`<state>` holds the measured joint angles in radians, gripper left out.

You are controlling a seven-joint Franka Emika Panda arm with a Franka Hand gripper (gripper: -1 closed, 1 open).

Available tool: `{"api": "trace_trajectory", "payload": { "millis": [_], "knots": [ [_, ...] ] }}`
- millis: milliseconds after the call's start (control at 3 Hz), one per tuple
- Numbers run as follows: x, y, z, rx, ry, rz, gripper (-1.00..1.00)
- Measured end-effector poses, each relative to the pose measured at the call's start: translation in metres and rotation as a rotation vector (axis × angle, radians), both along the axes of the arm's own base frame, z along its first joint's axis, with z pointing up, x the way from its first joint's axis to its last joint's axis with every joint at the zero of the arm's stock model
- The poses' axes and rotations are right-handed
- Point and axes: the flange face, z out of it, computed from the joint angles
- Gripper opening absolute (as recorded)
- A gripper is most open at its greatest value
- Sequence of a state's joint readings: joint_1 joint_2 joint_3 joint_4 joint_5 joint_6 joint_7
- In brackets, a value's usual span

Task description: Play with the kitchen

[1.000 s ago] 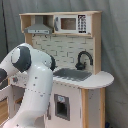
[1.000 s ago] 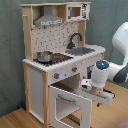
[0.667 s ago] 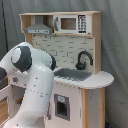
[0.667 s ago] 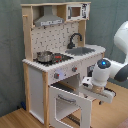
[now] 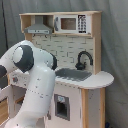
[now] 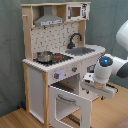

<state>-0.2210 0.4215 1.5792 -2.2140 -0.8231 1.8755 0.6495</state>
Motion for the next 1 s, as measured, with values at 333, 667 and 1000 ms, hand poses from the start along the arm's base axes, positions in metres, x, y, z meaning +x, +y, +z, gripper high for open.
{"api": "trace_trajectory", "payload": {
  "millis": [333,667,1000],
  "knots": [
    [0.000,-0.008,0.014,-0.041,-0.039,-0.019,1.00],
    [-0.001,-0.016,0.026,-0.080,-0.080,-0.030,1.00],
    [-0.002,-0.023,0.036,-0.125,-0.122,-0.034,1.00]
  ]
}}
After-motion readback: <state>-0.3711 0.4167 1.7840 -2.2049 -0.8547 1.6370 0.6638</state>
